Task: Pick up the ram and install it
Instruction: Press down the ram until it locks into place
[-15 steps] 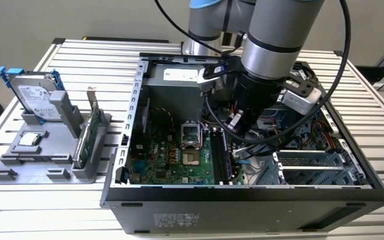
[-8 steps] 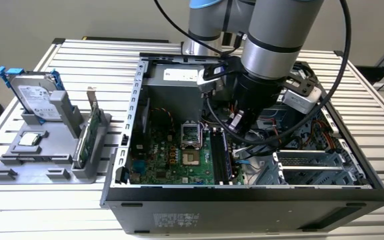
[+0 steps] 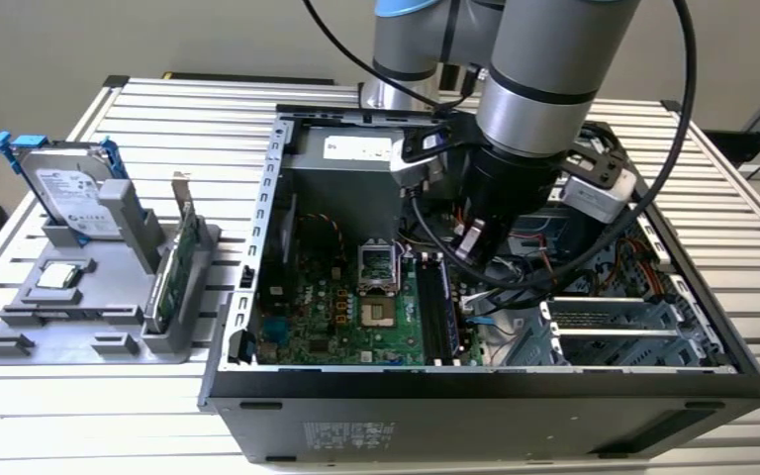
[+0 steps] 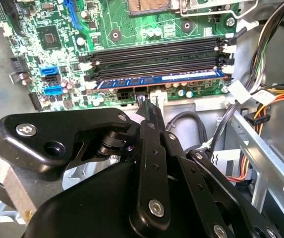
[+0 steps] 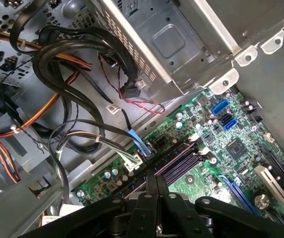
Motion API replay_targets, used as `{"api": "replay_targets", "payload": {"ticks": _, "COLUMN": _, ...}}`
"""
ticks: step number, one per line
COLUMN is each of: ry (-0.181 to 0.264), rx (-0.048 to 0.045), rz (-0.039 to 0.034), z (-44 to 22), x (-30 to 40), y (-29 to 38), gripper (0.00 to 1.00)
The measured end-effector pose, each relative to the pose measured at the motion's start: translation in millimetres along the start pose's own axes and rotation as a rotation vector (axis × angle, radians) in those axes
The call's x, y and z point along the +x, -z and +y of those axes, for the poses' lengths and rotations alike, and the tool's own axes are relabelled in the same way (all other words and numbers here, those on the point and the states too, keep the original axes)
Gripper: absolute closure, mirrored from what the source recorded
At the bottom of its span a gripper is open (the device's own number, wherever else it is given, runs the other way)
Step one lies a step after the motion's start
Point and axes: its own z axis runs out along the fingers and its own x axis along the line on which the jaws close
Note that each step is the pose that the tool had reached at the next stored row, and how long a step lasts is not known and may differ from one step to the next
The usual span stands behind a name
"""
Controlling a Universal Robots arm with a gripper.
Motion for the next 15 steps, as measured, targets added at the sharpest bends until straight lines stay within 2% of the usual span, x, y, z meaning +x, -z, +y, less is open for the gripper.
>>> {"api": "replay_targets", "payload": {"ticks": 15, "ry": 0.084, "rx": -0.0052, "rz": 0.0033, "z": -0.2, "x": -0.2, "y": 0.0, "gripper": 1.0}}
